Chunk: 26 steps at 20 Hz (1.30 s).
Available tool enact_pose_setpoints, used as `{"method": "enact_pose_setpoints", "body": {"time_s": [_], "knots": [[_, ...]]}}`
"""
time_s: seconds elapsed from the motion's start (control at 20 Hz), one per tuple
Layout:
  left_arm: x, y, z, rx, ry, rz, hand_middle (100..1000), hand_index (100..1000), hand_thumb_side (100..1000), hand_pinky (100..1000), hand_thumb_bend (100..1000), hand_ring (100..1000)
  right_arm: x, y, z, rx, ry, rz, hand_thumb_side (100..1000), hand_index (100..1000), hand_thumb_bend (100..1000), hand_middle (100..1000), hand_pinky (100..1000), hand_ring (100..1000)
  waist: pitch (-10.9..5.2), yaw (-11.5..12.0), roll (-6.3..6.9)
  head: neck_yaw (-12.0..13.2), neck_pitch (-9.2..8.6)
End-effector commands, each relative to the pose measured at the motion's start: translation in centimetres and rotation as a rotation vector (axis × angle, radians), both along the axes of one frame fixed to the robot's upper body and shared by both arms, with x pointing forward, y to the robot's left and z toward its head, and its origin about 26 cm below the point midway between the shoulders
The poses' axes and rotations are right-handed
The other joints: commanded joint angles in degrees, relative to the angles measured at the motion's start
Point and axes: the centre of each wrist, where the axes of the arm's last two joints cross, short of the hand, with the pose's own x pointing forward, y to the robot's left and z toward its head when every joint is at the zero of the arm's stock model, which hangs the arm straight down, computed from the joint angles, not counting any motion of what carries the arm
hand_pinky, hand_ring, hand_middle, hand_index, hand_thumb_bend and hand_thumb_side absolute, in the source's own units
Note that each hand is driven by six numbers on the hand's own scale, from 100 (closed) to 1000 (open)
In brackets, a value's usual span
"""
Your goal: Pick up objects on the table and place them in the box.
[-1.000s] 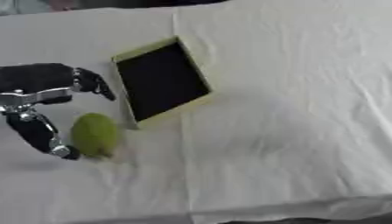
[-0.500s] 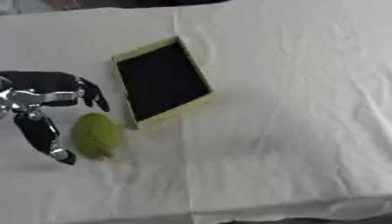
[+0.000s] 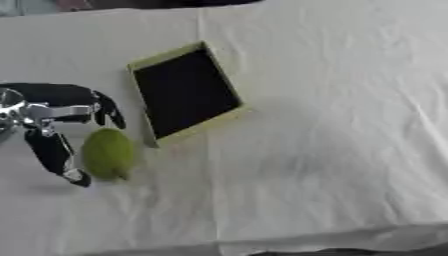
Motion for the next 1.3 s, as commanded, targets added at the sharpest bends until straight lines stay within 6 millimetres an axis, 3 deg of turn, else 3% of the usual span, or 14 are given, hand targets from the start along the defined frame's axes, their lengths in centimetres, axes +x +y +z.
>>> {"method": "enact_pose_setpoints", "body": {"time_s": [0.05, 0.8, 1.3], "knots": [[0.1, 0.2, 1.0, 0.024, -0.055, 0.02, 826, 852, 100, 733, 733, 807, -0.3, 0.0, 0.7, -0.02, -0.024, 0.001, 593, 838, 100, 580, 890, 739, -0.8, 0.12, -0.28, 0.0, -0.5], [1.6, 0.1, -1.4, 0.053, -0.016, 0.057, 802, 837, 100, 719, 734, 802, -0.2, 0.1, 0.6, -0.02, -0.021, 0.008, 594, 839, 100, 580, 892, 740, -0.48, 0.01, -0.43, 0.12, -0.75], [2.4, 0.1, -2.6, 0.02, -0.042, 0.096, 740, 820, 100, 667, 633, 738, -0.3, 0.0, 0.5, -0.02, -0.014, 0.005, 595, 840, 100, 580, 894, 741, -0.46, -0.05, -0.45, 0.17, -0.89]]}}
